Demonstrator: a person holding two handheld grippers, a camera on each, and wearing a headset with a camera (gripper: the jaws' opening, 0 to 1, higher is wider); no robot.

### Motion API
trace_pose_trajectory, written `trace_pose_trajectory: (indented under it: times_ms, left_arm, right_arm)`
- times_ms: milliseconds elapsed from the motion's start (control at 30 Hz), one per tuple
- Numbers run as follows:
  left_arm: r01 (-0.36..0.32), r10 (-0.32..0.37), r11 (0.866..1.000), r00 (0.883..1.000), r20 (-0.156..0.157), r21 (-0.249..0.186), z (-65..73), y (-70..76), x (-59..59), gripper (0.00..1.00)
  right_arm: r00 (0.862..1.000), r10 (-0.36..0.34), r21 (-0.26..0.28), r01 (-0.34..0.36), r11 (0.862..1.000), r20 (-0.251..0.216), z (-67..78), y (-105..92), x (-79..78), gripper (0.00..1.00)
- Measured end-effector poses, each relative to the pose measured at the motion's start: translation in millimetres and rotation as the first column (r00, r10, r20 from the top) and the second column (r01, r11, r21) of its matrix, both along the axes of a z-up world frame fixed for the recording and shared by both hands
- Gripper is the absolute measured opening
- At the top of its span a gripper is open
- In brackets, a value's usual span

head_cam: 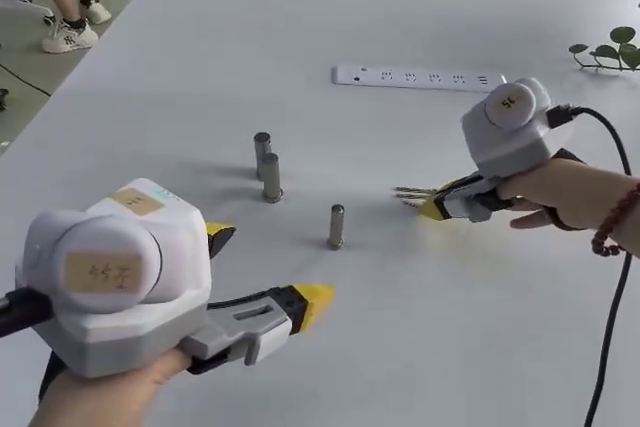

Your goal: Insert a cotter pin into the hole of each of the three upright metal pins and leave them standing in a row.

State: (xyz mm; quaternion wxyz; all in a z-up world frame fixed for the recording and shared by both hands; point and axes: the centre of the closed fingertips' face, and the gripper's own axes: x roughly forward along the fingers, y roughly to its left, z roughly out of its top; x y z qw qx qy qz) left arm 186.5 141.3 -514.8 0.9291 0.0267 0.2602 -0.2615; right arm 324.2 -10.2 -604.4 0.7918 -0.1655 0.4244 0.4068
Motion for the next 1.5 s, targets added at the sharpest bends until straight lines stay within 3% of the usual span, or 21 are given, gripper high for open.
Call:
trace_pose_trajectory:
  times_ms: [267,367,567,1133,1267,1500]
  left_arm:
    - [0.000,0.000,1.000,1.000,-0.003,0.002,-0.6,0.4,-1.4,0.64]
    - [0.002,-0.002,1.000,1.000,-0.002,0.005,-0.1,0.5,-1.6,0.64]
    - [0.004,-0.004,1.000,1.000,-0.001,0.004,1.0,0.9,-1.1,0.63]
    - [0.009,-0.010,1.000,1.000,0.011,0.011,5.9,2.6,1.7,0.61]
    - [0.013,-0.013,1.000,1.000,0.026,0.008,9.8,0.7,4.4,0.59]
    - [0.009,-0.008,1.000,0.999,0.032,-0.013,15.3,-2.0,8.9,0.54]
  right_arm:
    - [1.000,0.026,-0.023,-0.026,0.999,0.003,-2.0,1.4,-4.8,0.00]
    - [0.999,0.033,-0.060,-0.032,0.998,0.023,-2.9,1.8,-5.8,0.00]
    - [0.990,0.119,-0.146,-0.107,0.984,0.078,-3.9,1.5,-6.2,0.00]
    - [0.984,0.116,-0.150,-0.096,0.984,0.136,0.5,-0.1,-2.4,0.00]
    - [0.978,0.129,-0.153,-0.104,0.983,0.166,7.5,0.7,-4.1,0.00]
    - [0.952,0.189,-0.148,-0.157,0.976,0.241,25.5,9.7,-12.7,0.00]
